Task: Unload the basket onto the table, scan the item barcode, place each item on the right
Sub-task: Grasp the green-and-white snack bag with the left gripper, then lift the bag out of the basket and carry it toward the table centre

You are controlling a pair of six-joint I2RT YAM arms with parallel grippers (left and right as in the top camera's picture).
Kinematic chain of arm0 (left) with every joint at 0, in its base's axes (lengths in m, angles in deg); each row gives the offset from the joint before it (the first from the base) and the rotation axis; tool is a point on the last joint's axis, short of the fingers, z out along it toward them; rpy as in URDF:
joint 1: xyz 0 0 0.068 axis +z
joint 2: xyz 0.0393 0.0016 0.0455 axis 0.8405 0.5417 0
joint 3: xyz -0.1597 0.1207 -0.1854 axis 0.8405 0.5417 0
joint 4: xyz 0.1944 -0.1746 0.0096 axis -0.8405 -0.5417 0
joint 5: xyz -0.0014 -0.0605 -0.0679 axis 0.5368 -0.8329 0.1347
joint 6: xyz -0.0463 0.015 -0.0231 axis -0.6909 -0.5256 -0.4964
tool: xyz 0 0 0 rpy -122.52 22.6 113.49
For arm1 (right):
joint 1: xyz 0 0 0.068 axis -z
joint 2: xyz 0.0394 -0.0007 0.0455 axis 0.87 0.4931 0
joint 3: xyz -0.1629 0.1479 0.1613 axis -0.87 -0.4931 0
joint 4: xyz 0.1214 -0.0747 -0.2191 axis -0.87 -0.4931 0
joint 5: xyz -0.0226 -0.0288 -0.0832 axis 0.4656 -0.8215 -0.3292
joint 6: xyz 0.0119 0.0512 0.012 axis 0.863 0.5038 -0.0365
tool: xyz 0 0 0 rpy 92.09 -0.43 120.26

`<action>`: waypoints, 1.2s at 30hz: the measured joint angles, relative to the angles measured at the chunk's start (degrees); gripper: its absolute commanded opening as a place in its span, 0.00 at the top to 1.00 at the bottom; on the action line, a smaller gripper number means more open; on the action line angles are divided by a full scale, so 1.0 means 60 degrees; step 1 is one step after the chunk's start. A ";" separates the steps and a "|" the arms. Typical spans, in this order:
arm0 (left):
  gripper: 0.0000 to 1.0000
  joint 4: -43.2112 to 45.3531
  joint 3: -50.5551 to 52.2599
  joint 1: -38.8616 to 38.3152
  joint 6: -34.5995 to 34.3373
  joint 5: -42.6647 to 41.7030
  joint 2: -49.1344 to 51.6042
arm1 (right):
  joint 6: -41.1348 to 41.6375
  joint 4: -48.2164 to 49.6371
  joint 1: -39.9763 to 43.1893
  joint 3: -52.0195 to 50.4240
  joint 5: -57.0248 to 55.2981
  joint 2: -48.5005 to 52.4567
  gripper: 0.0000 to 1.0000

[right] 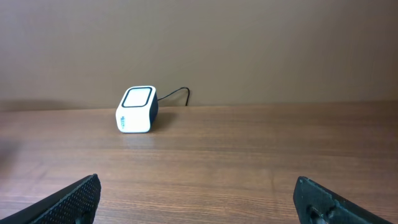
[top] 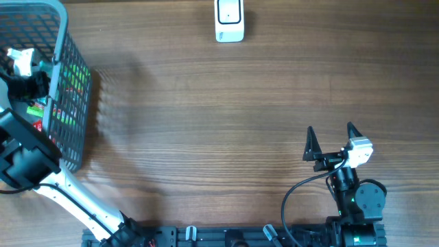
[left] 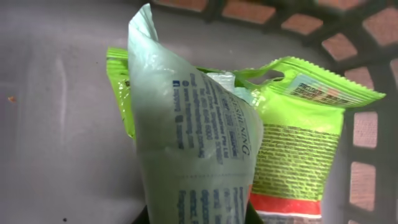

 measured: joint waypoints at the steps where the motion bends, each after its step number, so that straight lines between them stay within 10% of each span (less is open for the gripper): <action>1: 0.96 -0.0004 -0.0102 -0.0011 -0.0146 0.0025 0.0000 | 0.0000 0.0000 0.0000 0.0000 0.0000 0.0000 0.00; 23: 0.96 0.0634 -0.2874 -0.0284 -0.6513 0.1392 -0.7184 | 0.0000 0.0000 0.0000 0.0000 0.0000 0.0000 0.00; 36: 0.96 -0.3206 -0.2634 -0.5887 -0.8302 0.0160 -0.7654 | 0.0000 0.0000 0.0004 0.0000 0.0000 0.0000 0.00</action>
